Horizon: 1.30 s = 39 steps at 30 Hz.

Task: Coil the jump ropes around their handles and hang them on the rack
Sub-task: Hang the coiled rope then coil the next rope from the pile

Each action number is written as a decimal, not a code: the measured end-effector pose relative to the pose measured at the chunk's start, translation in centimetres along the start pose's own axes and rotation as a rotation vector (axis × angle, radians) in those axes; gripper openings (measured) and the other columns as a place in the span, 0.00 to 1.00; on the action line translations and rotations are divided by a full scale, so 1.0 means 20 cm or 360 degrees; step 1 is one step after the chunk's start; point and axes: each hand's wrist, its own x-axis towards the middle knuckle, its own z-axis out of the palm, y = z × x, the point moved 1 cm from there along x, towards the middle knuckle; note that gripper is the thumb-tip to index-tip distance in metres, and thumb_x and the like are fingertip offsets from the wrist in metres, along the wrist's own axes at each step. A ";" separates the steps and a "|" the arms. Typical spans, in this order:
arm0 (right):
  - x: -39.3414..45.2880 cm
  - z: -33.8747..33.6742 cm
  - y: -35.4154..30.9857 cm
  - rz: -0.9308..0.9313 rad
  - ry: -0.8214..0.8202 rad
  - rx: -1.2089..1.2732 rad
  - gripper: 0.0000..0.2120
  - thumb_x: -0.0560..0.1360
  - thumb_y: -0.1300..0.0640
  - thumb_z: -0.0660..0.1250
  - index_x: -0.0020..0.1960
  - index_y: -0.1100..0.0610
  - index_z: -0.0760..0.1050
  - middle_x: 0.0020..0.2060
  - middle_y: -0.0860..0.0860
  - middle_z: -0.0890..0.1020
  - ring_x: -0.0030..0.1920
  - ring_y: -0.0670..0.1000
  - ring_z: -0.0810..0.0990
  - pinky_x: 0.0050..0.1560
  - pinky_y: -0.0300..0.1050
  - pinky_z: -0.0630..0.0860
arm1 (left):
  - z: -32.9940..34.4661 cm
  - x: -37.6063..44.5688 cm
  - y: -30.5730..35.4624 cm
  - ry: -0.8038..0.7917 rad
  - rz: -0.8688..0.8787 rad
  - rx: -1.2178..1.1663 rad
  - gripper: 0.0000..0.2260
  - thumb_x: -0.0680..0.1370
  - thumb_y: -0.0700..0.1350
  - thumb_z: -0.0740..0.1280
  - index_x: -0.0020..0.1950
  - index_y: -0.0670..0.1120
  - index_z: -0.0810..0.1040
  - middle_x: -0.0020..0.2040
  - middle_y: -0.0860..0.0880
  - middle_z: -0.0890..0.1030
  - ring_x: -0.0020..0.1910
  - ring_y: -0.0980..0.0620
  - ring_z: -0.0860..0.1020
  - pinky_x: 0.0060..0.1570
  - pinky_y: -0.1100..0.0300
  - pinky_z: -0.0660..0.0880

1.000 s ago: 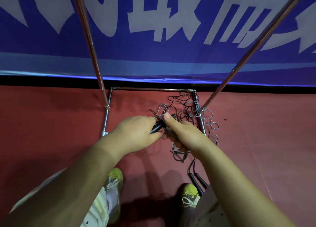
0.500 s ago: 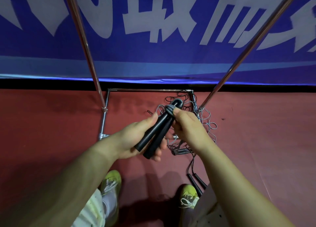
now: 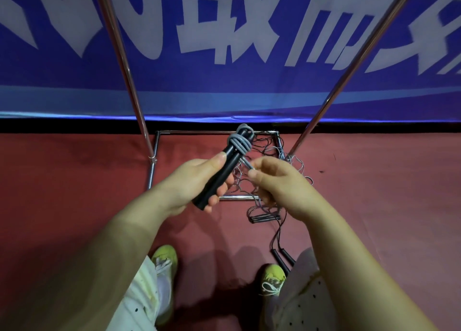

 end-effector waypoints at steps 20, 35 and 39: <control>-0.29 0.08 0.10 0.0467 0.0275 0.0335 0.27 0.78 0.39 0.58 0.28 0.56 0.68 0.19 0.48 0.61 0.21 0.48 0.57 0.27 0.40 0.56 | 0.25 -0.07 -0.16 0.0268 0.0459 0.2214 0.18 0.80 0.61 0.54 0.68 0.59 0.67 0.55 0.49 0.78 0.56 0.44 0.77 0.50 0.53 0.71; -0.14 0.11 0.15 -0.0059 0.0659 0.0153 0.31 0.72 0.42 0.62 0.38 0.73 0.74 0.27 0.57 0.71 0.28 0.50 0.66 0.32 0.44 0.63 | 0.16 -0.02 -0.12 -0.0173 0.0415 0.1228 0.24 0.71 0.48 0.73 0.62 0.54 0.67 0.50 0.52 0.78 0.47 0.54 0.79 0.50 0.52 0.76; -0.15 0.07 0.14 -0.0153 0.0595 0.0258 0.24 0.78 0.51 0.64 0.24 0.54 0.72 0.20 0.43 0.64 0.23 0.43 0.61 0.28 0.40 0.59 | 0.17 -0.04 -0.11 -0.0427 0.0160 0.0376 0.19 0.74 0.38 0.71 0.60 0.49 0.67 0.39 0.48 0.77 0.35 0.56 0.79 0.37 0.58 0.75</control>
